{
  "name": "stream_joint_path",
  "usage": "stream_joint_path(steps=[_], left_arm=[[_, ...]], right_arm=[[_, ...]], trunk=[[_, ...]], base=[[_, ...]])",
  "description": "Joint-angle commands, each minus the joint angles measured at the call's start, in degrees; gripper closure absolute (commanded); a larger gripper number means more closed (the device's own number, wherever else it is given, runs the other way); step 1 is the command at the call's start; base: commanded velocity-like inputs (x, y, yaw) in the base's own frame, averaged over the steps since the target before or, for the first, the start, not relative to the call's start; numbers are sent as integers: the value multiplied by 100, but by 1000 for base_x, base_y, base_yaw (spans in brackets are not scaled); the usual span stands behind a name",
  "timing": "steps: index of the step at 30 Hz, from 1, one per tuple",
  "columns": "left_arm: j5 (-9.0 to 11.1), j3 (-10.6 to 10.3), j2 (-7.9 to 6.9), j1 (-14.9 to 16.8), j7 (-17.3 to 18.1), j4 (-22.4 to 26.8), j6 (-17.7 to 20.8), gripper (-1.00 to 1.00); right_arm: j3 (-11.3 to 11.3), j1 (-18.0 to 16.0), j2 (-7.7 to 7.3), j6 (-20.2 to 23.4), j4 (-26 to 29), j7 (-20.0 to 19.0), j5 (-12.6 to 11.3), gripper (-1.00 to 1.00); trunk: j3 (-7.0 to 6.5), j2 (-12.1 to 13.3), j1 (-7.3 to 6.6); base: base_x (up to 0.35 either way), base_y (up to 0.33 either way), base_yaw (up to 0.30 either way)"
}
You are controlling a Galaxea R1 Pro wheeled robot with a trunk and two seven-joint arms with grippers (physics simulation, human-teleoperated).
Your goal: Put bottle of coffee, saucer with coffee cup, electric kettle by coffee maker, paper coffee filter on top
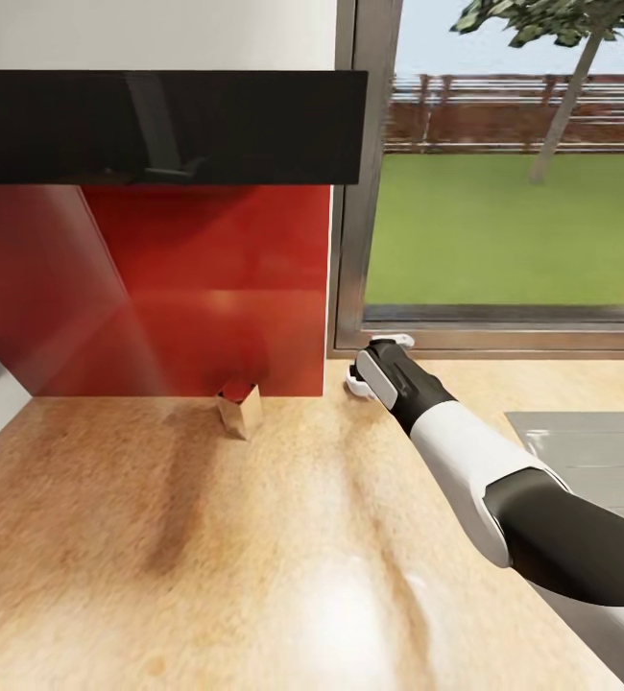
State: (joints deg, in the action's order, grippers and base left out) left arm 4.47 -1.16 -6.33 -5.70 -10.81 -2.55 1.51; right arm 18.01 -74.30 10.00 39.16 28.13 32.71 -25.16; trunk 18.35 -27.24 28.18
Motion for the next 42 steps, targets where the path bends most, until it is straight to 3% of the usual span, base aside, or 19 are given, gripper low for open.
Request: stream_joint_path(steps=[1,10,14,19,42], left_arm=[[47,-15,0,-2,-9,9,16,-100],[46,-15,0,-2,-2,9,16,-100],[48,-15,0,-2,-1,9,16,-100],[47,-15,0,-2,-6,9,16,-100],[46,-15,3,-2,-9,9,16,-100]], right_arm=[[26,-6,0,12,4,51,-51,-100],[13,-5,0,12,47,66,-38,-100],[3,-5,-148,12,51,65,-42,-100],[1,-5,-225,5,61,61,-41,-100],[12,-10,-219,12,460,60,-50,-100]], trunk=[[17,-9,2],[42,-9,2],[42,-9,2],[43,-9,2],[43,-9,2]], base=[[0,0,0],[0,0,0],[0,0,0],[0,0,0],[0,0,0]])
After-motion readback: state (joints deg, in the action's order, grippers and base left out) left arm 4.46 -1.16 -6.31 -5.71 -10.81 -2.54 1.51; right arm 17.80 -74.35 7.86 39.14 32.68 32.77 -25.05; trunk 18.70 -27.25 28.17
